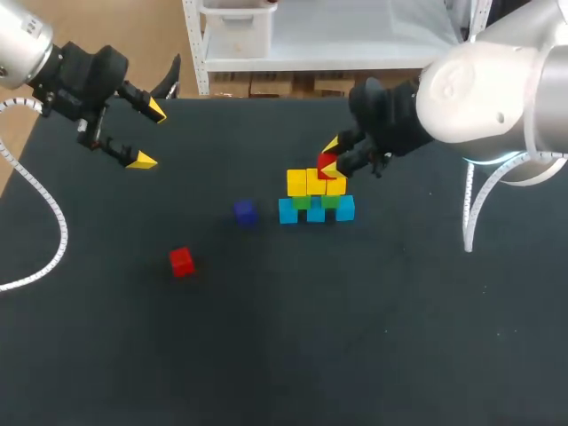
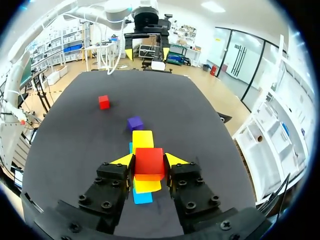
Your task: Place the blue cubes, place green cubes on the blue cubes, place the yellow cubes on the green cubes, then place the red cubes on the yellow cubes, and place purple cube on the red cubes.
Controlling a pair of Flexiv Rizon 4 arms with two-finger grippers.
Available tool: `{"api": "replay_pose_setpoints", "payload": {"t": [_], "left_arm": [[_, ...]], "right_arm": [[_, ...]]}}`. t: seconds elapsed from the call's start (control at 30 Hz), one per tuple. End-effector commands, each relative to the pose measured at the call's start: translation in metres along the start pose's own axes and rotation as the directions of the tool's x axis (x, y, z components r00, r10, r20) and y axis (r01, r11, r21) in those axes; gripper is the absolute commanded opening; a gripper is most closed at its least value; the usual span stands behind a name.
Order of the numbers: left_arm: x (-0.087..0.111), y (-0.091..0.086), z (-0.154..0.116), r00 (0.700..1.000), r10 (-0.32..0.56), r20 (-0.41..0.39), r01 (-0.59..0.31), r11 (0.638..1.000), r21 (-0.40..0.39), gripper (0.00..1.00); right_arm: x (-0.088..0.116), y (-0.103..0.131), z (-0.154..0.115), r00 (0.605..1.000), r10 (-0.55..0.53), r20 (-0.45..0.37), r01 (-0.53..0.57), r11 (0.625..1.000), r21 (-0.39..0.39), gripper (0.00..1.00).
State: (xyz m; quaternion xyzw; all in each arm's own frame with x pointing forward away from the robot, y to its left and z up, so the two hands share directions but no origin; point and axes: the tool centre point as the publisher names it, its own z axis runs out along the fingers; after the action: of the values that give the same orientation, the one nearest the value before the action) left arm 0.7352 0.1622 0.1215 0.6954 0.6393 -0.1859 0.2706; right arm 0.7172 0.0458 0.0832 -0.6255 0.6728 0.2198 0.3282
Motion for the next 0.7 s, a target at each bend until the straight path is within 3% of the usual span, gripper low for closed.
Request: {"api": "replay_pose_setpoints", "payload": {"t": [0.03, 0.47, 0.53, 0.6, 0.67, 0.7], "left_arm": [[0.0010, -0.0006, -0.0001, 1.000, 0.003, 0.002, -0.003, 1.000, -0.002, 1.00], [0.0010, -0.0006, -0.0001, 1.000, 0.003, 0.002, -0.003, 1.000, -0.002, 1.00], [0.0010, -0.0006, -0.0001, 1.000, 0.003, 0.002, -0.003, 1.000, -0.002, 1.00], [0.0010, -0.0006, -0.0001, 1.000, 0.003, 0.002, -0.003, 1.000, -0.002, 1.00], [0.0010, -0.0006, -0.0001, 1.000, 0.003, 0.002, -0.003, 1.000, -0.002, 1.00], [0.0010, -0.0006, -0.0001, 1.000, 0.003, 0.002, -0.003, 1.000, -0.002, 1.00]], "right_arm": [[0.0001, 0.0003, 0.0006, 1.000, 0.001, 0.002, -0.001, 1.000, 0.001, 0.00], [0.0027, -0.0008, 0.0023, 1.000, 0.005, 0.002, -0.005, 1.000, -0.002, 0.00], [0.0029, -0.0011, 0.0028, 1.000, 0.005, 0.003, -0.005, 1.000, -0.004, 0.13], [0.0030, -0.0014, 0.0033, 1.000, 0.004, 0.003, -0.004, 1.000, -0.007, 0.37], [0.0031, -0.0017, 0.0038, 1.000, 0.003, 0.003, -0.003, 1.000, -0.009, 0.52], [0.0032, -0.0019, 0.0040, 1.000, 0.003, 0.004, -0.003, 1.000, -0.011, 0.84]]}}
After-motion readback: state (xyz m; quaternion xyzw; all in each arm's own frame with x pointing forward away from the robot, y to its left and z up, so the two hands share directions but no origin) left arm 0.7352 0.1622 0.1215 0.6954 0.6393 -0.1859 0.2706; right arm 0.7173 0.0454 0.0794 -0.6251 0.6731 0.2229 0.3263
